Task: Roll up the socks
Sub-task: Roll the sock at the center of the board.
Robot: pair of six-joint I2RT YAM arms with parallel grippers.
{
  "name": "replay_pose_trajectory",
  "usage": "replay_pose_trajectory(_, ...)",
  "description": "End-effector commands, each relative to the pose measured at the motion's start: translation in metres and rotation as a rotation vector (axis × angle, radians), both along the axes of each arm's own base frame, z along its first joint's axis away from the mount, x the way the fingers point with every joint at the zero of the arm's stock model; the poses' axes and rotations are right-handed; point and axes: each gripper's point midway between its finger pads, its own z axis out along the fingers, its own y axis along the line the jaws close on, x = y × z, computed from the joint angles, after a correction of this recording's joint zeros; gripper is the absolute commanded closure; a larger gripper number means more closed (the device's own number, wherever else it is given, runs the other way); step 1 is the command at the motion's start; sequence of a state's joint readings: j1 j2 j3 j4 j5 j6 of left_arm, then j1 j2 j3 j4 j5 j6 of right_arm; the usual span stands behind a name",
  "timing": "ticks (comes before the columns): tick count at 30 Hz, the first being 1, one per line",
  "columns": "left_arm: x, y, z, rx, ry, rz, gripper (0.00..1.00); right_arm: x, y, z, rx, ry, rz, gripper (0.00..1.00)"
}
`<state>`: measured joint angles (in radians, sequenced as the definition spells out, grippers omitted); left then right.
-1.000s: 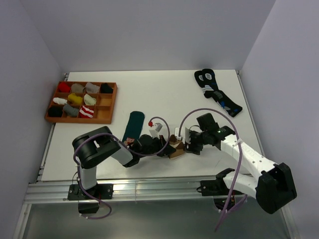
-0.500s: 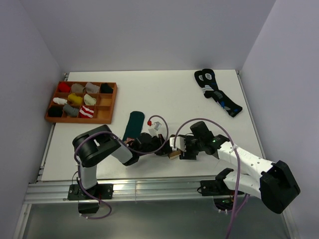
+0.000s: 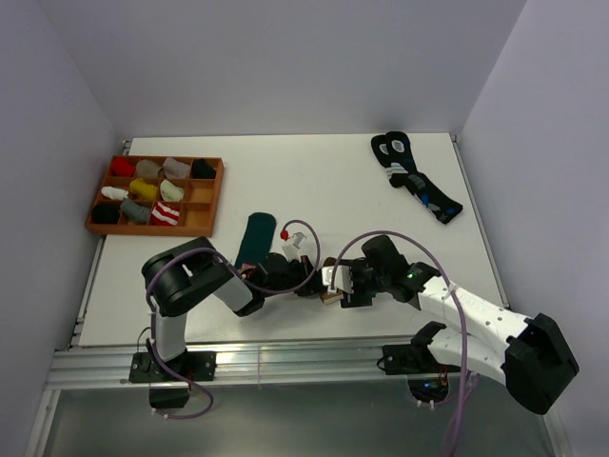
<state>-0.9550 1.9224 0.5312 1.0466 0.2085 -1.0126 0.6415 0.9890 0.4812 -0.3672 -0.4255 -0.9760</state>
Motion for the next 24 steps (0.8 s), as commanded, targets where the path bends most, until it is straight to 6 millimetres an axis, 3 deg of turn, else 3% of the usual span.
replay_pose_trajectory(1,-0.055,0.081,-0.12,0.446,0.248,-0.042,1.0,-0.001,0.003,-0.003,-0.015,-0.006,0.022,0.3)
replay_pose_trajectory(9,-0.056,0.084,-0.121,0.446,0.258,-0.045,1.0,-0.005,0.009,-0.02,-0.053,0.016,0.051,0.3)
replay_pose_trajectory(20,-0.059,0.082,-0.121,0.425,0.277,-0.078,1.0,0.005,0.013,-0.039,-0.112,0.032,0.04,0.31)
replay_pose_trajectory(24,-0.061,0.083,-0.122,0.421,0.286,-0.085,1.0,0.007,0.017,-0.04,-0.109,0.047,0.029,0.41)
